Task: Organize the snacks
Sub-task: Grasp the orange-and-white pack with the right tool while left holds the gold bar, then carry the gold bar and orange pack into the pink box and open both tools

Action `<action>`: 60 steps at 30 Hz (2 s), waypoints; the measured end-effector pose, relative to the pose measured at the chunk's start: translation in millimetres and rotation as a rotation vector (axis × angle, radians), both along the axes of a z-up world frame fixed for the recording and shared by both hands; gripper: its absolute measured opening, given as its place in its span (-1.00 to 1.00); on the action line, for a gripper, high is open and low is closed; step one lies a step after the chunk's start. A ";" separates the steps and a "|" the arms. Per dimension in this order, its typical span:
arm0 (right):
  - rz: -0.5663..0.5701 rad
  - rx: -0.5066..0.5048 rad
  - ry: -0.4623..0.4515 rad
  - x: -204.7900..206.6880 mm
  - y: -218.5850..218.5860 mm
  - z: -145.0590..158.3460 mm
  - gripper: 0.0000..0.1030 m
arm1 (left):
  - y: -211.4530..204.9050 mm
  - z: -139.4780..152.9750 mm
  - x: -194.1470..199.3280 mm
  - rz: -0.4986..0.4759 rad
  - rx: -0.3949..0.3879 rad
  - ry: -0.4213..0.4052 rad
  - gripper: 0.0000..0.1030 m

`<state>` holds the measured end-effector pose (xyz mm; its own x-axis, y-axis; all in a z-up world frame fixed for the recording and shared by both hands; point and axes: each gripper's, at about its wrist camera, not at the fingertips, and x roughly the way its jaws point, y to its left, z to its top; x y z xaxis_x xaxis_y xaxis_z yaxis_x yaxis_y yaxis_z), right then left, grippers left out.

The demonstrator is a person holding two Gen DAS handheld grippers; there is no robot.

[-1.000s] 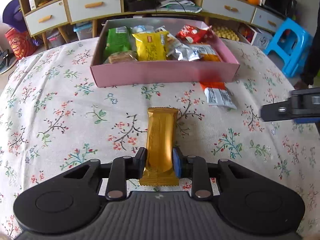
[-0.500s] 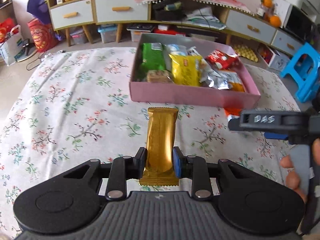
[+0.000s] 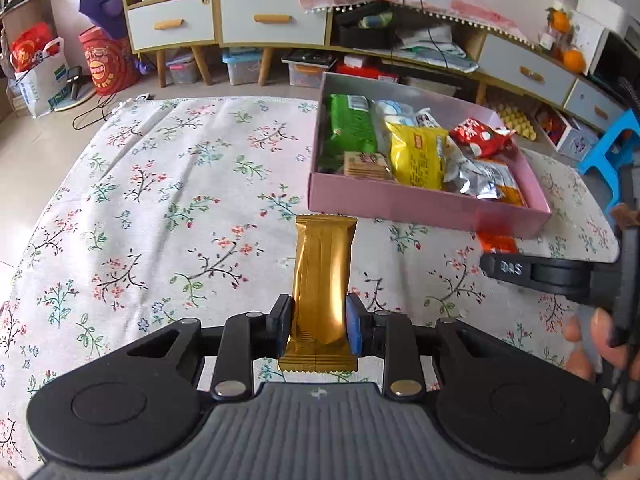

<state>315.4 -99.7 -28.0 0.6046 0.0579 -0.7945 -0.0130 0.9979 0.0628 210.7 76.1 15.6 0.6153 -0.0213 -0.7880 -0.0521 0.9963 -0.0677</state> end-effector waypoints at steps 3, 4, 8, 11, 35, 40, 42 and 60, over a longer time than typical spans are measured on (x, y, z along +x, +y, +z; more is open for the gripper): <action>-0.013 0.131 0.038 -12.0 -3.4 16.2 -0.26 | 7.0 5.9 2.2 0.013 -0.025 -0.012 -0.50; -0.007 0.152 0.034 -17.9 -2.5 23.6 -0.26 | 9.1 8.1 2.0 0.018 -0.033 -0.017 -0.50; -0.030 0.263 0.075 -29.3 -17.5 41.2 -0.26 | 15.0 13.7 3.6 0.031 -0.047 -0.036 -0.50; -0.091 0.302 0.090 -28.2 -40.5 38.8 -0.26 | 17.7 13.8 5.2 0.037 -0.059 -0.035 -0.50; -0.116 0.478 0.000 40.0 -81.7 60.2 -0.25 | -17.8 19.7 101.6 0.002 -0.113 -0.103 -0.50; -0.061 0.440 -0.017 55.4 -66.2 55.0 -0.25 | -21.6 13.7 114.9 -0.007 -0.110 -0.119 -0.50; -0.048 0.443 -0.020 59.9 -60.0 52.2 -0.25 | -20.3 10.8 118.1 0.002 -0.125 -0.119 -0.50; -0.068 0.388 -0.063 47.4 -57.4 73.9 -0.02 | -19.9 23.7 101.0 -0.032 -0.053 -0.159 0.02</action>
